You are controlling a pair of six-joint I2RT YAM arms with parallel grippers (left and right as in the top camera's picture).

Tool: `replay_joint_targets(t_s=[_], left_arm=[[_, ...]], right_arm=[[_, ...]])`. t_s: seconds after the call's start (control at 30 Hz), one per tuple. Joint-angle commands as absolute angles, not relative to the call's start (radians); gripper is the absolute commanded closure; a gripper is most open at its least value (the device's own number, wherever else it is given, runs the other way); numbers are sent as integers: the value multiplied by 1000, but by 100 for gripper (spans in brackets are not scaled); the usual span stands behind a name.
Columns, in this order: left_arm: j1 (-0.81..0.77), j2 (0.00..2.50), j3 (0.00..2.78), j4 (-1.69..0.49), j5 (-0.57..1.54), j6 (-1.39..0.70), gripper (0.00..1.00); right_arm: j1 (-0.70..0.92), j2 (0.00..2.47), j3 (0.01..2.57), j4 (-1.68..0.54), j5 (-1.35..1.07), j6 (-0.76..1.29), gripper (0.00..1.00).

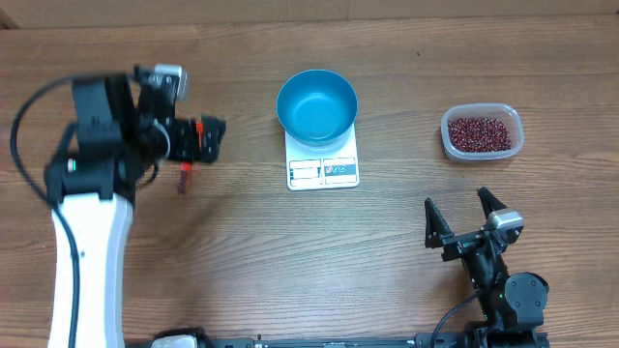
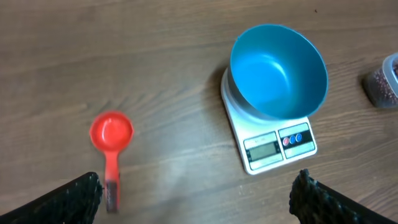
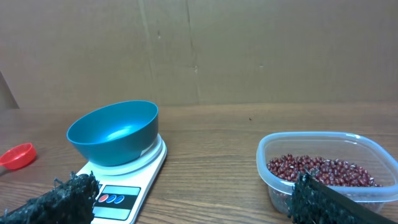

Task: Scoop item into bowl and weigh 150g on scale
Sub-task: 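Reach the left gripper to the red scoop and grasp its handle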

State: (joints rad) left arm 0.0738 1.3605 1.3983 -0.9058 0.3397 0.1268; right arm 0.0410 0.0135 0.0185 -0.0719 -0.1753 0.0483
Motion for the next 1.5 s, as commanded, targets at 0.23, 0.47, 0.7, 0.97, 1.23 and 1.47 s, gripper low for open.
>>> replay_joint_targets(t_s=[0.23, 0.47, 0.7, 0.97, 1.23, 1.47], left_arm=[[98, 1591, 1468, -806, 214, 212, 1], [160, 1741, 1468, -702, 219, 292, 19], [220, 1887, 1468, -622, 240, 310, 34], [227, 2028, 1468, -598, 239, 318, 39], [222, 2122, 1468, -561, 240, 307, 50], [203, 2172, 1468, -519, 237, 299, 64]], right_arm=[[47, 3, 9, -67, -165, 44, 0], [47, 3, 9, -67, -165, 44, 0], [47, 3, 9, -67, -165, 44, 0], [47, 3, 9, -67, -165, 44, 0], [47, 3, 9, -67, -165, 44, 0], [47, 3, 9, -67, -165, 44, 0]])
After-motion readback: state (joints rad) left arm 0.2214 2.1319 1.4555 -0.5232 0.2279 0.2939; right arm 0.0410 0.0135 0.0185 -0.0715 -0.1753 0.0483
